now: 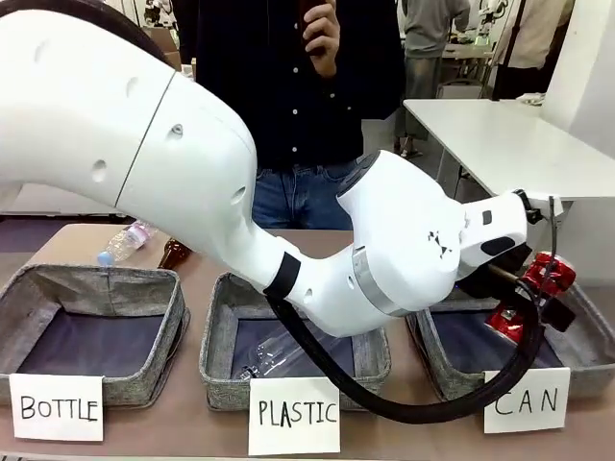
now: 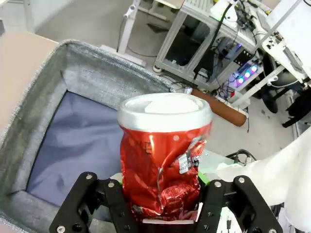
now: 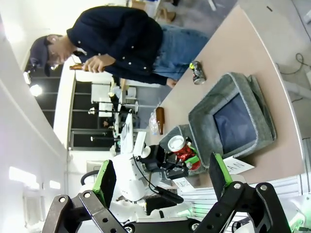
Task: Sort the can waste into the basket.
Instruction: Pick up the can waste from the table and place it in the right Fabric basket.
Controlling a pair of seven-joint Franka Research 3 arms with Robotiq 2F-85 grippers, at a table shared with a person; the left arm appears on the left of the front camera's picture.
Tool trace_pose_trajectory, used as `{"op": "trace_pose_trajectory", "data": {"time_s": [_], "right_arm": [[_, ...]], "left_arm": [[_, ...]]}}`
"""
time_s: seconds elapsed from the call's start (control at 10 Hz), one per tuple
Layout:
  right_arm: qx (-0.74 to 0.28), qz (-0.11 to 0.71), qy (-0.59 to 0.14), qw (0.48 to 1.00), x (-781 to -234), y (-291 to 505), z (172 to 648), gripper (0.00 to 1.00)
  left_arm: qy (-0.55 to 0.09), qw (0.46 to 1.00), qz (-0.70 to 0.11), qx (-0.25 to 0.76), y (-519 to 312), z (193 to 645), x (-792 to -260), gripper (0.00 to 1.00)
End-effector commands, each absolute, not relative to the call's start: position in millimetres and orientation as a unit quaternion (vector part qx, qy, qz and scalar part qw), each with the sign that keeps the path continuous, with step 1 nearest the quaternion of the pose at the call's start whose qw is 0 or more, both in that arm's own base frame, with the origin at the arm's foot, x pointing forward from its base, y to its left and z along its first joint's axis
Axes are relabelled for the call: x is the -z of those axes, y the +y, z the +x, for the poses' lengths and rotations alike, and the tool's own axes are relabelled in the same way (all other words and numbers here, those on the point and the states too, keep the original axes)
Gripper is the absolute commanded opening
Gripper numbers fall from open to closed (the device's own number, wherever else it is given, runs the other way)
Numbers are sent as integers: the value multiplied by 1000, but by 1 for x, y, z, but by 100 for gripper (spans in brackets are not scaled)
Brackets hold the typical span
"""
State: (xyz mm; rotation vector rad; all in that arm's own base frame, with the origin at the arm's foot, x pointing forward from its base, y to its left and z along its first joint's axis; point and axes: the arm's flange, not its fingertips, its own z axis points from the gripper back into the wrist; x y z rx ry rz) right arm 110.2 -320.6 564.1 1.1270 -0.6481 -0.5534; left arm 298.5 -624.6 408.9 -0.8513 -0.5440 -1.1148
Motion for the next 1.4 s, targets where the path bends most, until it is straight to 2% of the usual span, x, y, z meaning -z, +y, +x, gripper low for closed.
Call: {"op": "trace_pose_trajectory", "data": {"time_s": [0.0, 0.2, 0.3, 0.4, 0.9, 1.2, 1.3], "right_arm": [[257, 517, -307, 757, -567, -322, 100, 100], [257, 517, -307, 757, -567, -322, 100, 100], [257, 517, -307, 757, -567, -322, 100, 100], [257, 517, -307, 757, -567, -322, 100, 100], [257, 517, -307, 757, -567, -322, 100, 100], [255, 518, -298, 760, -564, -321, 110, 100], [242, 539, -342, 731, -597, -350, 90, 100]], "left_arm": [[-249, 734, -375, 508, -622, 302, -411, 100], [-261, 751, -353, 493, -621, 316, -403, 100], [-271, 761, -343, 480, -620, 322, -401, 93], [-266, 769, -344, 468, -618, 325, -399, 100], [-269, 770, -342, 466, -614, 325, -401, 100], [-233, 792, -339, 451, -578, 318, -438, 100], [-211, 809, -329, 439, -547, 312, -468, 100]]}}
